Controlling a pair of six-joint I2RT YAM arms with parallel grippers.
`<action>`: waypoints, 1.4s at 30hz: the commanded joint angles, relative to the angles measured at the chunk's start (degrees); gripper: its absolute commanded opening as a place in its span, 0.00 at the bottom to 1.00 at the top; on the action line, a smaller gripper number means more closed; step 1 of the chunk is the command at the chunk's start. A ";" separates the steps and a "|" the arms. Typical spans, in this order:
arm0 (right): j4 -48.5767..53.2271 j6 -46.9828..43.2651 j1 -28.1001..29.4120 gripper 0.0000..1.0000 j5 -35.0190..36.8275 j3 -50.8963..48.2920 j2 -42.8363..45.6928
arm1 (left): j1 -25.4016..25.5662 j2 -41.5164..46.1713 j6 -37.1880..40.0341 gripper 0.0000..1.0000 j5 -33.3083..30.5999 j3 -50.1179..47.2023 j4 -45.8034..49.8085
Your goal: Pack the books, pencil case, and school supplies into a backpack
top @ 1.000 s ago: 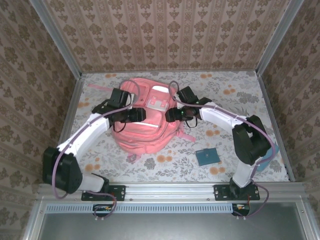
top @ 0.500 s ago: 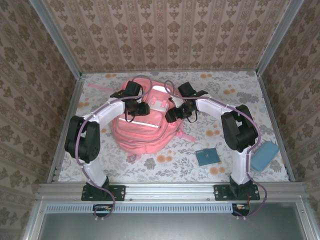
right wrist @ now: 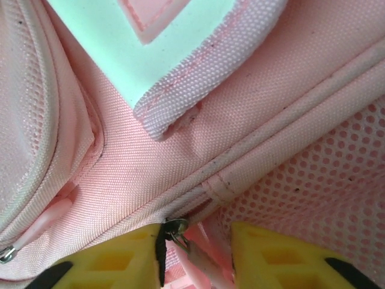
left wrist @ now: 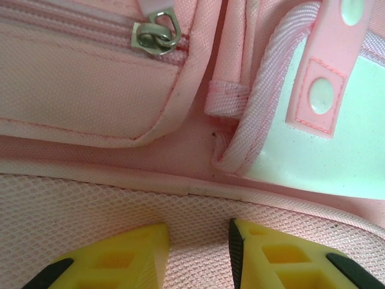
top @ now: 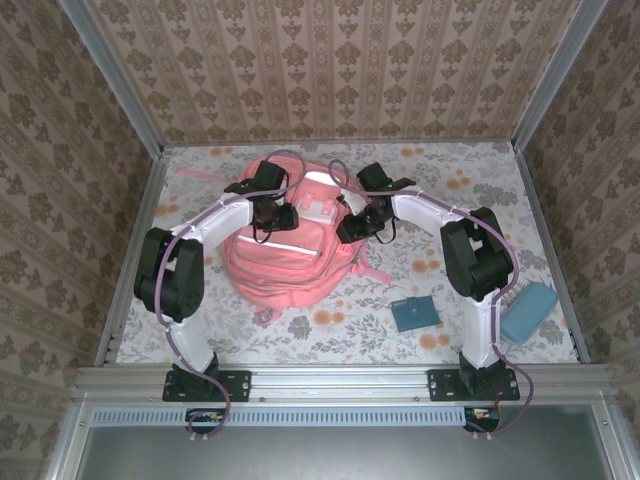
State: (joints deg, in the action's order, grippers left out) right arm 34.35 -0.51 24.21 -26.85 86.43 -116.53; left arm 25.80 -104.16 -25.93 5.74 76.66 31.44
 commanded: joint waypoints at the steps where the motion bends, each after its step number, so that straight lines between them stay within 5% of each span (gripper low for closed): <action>1: 1.86 -0.54 0.06 0.26 0.04 -0.12 2.41 | -0.01 -2.39 -1.05 0.34 -1.83 -0.13 0.29; 8: 2.48 0.31 0.27 0.09 -0.01 -1.30 4.92 | -0.05 -1.55 -1.34 0.34 -1.26 -0.87 -0.22; 16: 1.49 2.06 2.01 0.00 0.29 -5.40 9.45 | -0.03 -2.00 -1.48 0.34 -0.81 -0.83 -0.61; 34: -10.88 15.40 13.67 0.00 6.62 -19.34 18.72 | 1.68 -4.47 -9.87 0.26 1.80 -3.31 -4.61; 42: -12.80 21.25 13.27 0.00 13.95 -20.95 23.71 | 1.25 5.17 -2.08 0.42 8.54 -0.23 -1.43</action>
State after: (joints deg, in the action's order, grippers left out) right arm 21.80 17.37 37.56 -16.58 66.08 -96.64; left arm 26.94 -103.37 -32.14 10.59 75.72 26.11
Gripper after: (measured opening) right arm 0.052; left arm 0.406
